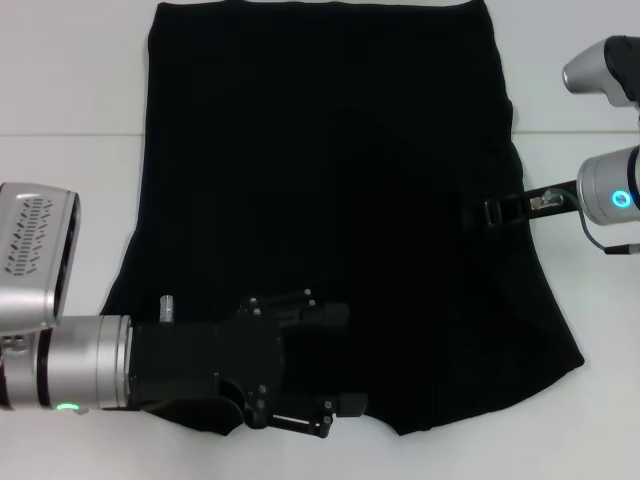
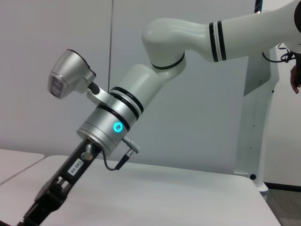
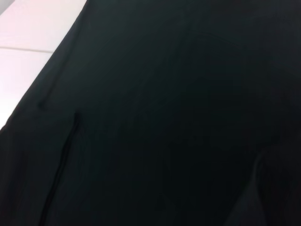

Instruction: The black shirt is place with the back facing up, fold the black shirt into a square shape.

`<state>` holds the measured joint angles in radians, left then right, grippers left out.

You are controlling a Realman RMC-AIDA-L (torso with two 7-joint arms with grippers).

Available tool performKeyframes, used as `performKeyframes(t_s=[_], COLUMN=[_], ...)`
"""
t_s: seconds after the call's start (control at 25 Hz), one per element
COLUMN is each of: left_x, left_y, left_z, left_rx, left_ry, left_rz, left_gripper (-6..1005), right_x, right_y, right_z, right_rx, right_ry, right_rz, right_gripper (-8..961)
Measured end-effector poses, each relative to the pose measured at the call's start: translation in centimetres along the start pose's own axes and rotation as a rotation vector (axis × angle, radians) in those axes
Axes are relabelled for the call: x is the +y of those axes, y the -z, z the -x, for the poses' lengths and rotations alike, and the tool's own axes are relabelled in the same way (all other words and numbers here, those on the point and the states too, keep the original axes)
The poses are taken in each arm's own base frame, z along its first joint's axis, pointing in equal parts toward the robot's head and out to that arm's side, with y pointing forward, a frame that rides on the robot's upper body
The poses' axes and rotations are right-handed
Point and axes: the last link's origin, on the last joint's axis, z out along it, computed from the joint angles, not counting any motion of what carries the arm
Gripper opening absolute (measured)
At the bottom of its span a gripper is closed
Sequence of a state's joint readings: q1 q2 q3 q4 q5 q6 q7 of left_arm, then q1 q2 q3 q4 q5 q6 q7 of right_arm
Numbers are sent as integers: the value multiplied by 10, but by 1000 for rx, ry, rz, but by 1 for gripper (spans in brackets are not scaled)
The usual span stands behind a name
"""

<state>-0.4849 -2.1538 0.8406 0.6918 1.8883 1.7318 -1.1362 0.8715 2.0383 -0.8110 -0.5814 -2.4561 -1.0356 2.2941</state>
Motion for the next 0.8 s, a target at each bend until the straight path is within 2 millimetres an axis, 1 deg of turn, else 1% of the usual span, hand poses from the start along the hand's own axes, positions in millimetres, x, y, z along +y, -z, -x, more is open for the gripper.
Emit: performKeyframes(t_s=[0.12,0.36,0.48,0.6,0.68,0.8], left_x=[0,-3,-7,-13,-15,-16], left_y=[0,1,4,12,20,35], left_z=[0,1,1,1,1,4], left_rx=[-1,-7,-3,10,22,33], left_ry=[0,2,25,95,157,257], left_rz=[-1,-21,-50,-99,-131,-175], left_gripper=[932,933,933,932,932,932], right_x=[4,20,22,19,19,20], right_y=[-1,-3,-3,-1,0,3], right_z=[6,16,16,12,7,-6], right_rx=[-14,-12,-16,-38,-63,-110], right_ry=[7,49,41,28,23,24], right_rz=[1,50,66,91,125,193], right_gripper=[90,132,266,401,491,627])
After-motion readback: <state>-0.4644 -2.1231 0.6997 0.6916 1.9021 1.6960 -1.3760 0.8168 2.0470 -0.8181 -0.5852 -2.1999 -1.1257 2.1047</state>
